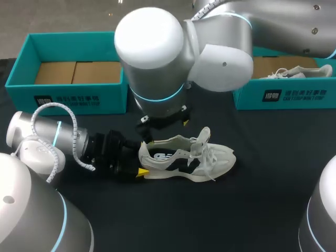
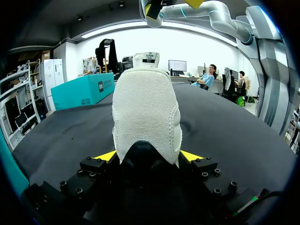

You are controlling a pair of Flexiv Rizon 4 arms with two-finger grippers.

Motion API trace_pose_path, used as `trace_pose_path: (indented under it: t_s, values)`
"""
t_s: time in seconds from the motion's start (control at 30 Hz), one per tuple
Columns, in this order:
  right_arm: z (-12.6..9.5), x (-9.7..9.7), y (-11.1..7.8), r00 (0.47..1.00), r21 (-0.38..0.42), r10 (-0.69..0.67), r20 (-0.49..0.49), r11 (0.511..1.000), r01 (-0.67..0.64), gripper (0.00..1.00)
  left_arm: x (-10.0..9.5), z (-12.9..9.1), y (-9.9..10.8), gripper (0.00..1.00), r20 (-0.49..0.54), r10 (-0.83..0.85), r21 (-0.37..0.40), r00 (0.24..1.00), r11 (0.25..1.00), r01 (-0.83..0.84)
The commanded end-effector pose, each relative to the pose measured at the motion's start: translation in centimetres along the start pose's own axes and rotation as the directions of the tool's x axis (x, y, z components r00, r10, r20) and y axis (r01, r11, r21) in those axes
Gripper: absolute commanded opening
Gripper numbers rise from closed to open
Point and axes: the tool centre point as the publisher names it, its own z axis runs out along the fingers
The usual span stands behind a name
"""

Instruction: Take the shoe out of the shoebox, open the shoe tongue, remove and reinsert the insole, then place the shoe into the shoebox

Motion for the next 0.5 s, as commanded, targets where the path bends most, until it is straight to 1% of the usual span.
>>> trace_pose_path:
  t_s: [0.03,0.2,0.23,0.27,0.3,0.33,0.37,0.4,0.43,0.47,0.5]
  values:
    - [0.4,-1.1,-0.7,0.882,-0.17,-0.438,-0.174,0.895,0.411,1.0,-0.4,0.3,0.6,0.0,-0.001,0.0,-0.004,1.0,1.0,0.0]
    - [0.4,-1.1,-0.7,0.882,-0.17,-0.438,-0.174,0.895,0.411,1.0,-0.4,0.3,0.6,0.0,-0.001,0.0,-0.004,1.0,1.0,0.0]
    - [0.7,-1.1,-0.4,0.858,-0.146,-0.465,-0.217,0.885,0.442,1.0,-0.4,0.3,0.6,0.0,-0.001,0.0,-0.004,1.0,1.0,0.0]
    - [1.1,-1.2,-0.1,0.812,-0.136,-0.523,-0.259,0.852,0.506,1.0,-0.4,0.3,0.6,0.0,-0.001,0.0,-0.004,1.0,1.0,0.0]
    - [1.4,-1.1,0.2,0.735,-0.166,-0.604,-0.306,0.795,0.584,1.0,-0.4,0.3,0.6,0.0,-0.001,0.0,-0.004,1.0,1.0,0.0]
    - [1.8,-1.1,0.4,0.693,-0.137,-0.63,-0.351,0.767,0.627,1.0,-0.4,0.3,0.6,0.0,-0.001,0.0,-0.004,1.0,1.0,0.0]
    - [2.1,-1.0,0.5,0.637,-0.131,-0.665,-0.39,0.725,0.677,1.0,-0.4,0.3,0.6,0.0,-0.001,0.0,-0.004,1.0,1.0,0.0]
    - [2.2,-1.0,0.6,0.575,-0.172,-0.706,-0.414,0.681,0.712,1.0,-0.4,0.3,0.6,0.0,-0.001,0.0,-0.004,1.0,1.0,0.0]
    - [2.3,-1.0,0.6,0.547,-0.144,-0.71,-0.443,0.659,0.738,1.0,-0.4,0.3,0.6,0.0,-0.001,0.0,-0.004,1.0,1.0,0.0]
    - [2.6,-1.0,0.7,0.503,-0.123,-0.72,-0.478,0.622,0.774,1.0,-0.4,0.3,0.6,0.0,-0.001,0.0,-0.004,1.0,1.0,0.0]
    - [2.6,-0.9,0.7,0.46,-0.151,-0.743,-0.486,0.59,0.793,1.0,-0.4,0.3,0.6,0.0,-0.001,0.0,-0.004,1.0,1.0,0.0]
